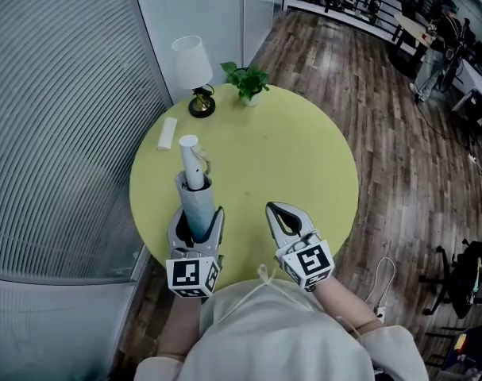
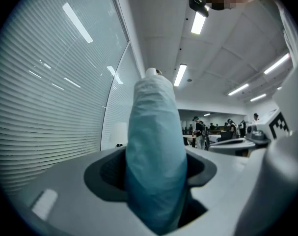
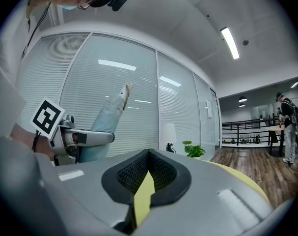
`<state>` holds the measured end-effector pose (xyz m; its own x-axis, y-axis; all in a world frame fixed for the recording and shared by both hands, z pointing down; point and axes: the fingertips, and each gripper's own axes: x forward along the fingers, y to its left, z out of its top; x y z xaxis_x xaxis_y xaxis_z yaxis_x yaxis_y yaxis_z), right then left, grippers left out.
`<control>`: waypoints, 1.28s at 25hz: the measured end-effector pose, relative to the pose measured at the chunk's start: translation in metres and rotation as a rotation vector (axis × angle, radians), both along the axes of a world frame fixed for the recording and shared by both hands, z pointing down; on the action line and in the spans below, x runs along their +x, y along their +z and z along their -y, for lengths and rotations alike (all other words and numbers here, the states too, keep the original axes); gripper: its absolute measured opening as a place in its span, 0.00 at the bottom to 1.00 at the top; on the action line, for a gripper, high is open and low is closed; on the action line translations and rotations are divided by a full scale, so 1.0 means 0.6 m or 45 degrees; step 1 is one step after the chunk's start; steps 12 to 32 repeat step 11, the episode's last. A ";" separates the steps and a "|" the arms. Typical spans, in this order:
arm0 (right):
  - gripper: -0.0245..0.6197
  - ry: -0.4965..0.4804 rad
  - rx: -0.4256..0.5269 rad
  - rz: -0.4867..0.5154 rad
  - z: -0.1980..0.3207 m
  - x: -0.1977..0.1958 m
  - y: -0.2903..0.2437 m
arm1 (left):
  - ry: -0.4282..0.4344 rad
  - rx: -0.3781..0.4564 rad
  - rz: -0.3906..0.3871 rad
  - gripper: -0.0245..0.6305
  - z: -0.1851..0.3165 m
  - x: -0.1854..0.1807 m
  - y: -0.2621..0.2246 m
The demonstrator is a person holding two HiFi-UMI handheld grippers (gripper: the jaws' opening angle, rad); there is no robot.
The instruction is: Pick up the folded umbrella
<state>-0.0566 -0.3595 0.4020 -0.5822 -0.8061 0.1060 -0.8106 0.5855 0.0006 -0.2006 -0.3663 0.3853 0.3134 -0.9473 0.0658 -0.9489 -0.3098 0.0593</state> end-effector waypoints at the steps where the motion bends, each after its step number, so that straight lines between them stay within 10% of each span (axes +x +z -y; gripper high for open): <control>1: 0.04 -0.002 -0.003 -0.003 -0.001 -0.001 0.001 | -0.002 -0.004 0.000 0.50 0.000 0.000 0.002; 32: 0.04 -0.023 -0.044 -0.002 -0.006 -0.014 0.016 | -0.005 -0.036 -0.003 0.50 -0.006 -0.002 0.016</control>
